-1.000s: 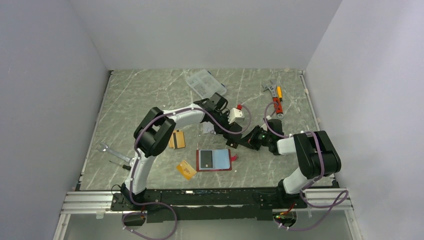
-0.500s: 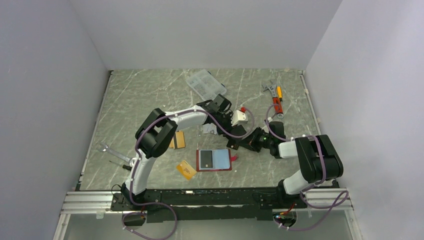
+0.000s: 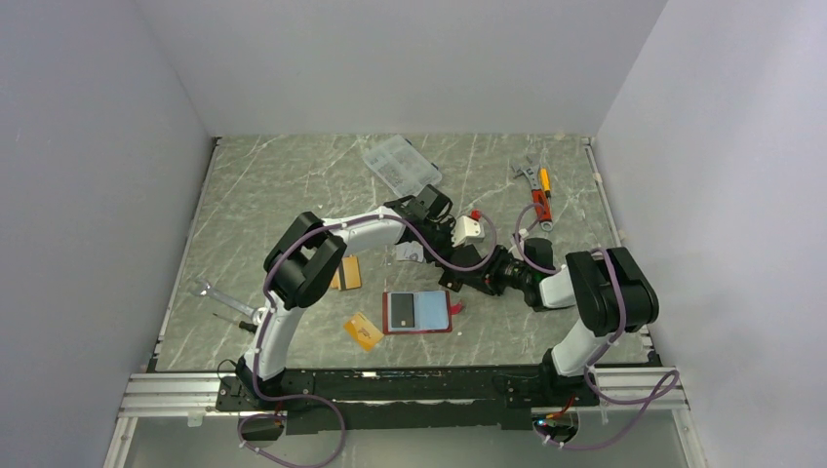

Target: Put the credit cards into the card holder

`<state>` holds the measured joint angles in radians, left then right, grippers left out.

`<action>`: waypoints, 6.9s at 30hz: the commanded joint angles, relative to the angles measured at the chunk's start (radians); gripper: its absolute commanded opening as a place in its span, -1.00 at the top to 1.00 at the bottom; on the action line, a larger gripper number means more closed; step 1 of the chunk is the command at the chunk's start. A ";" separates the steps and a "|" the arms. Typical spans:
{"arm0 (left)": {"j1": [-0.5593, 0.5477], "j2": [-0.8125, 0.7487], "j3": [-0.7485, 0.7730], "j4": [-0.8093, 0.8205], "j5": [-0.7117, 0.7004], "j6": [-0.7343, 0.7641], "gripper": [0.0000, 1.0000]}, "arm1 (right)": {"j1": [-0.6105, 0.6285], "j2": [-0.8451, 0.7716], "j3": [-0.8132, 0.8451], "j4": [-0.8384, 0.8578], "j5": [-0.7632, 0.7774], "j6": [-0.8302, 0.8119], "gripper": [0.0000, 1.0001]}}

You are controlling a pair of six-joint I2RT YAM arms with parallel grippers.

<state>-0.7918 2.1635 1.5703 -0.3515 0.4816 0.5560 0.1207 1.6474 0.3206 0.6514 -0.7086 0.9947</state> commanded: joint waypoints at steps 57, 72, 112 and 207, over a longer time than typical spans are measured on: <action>0.155 -0.240 0.018 -0.161 0.060 -0.168 0.43 | 0.012 -0.108 -0.020 0.098 -0.001 0.069 1.00; 0.180 -0.231 -0.050 -0.157 0.325 -0.318 -0.99 | -0.064 -0.202 0.108 -0.077 -0.083 -0.056 1.00; 0.297 -0.543 -0.251 -0.007 0.718 -0.580 -0.38 | 0.160 -0.485 0.373 -0.240 -0.211 -0.123 1.00; 0.342 -0.790 -0.212 -0.673 -0.134 0.018 -0.99 | 0.345 -0.454 0.295 -0.851 0.247 -0.402 1.00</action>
<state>-0.4370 1.3640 1.3861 -1.0290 0.3111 0.5388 0.4301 1.2182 0.6197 -0.1581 -0.5201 0.6155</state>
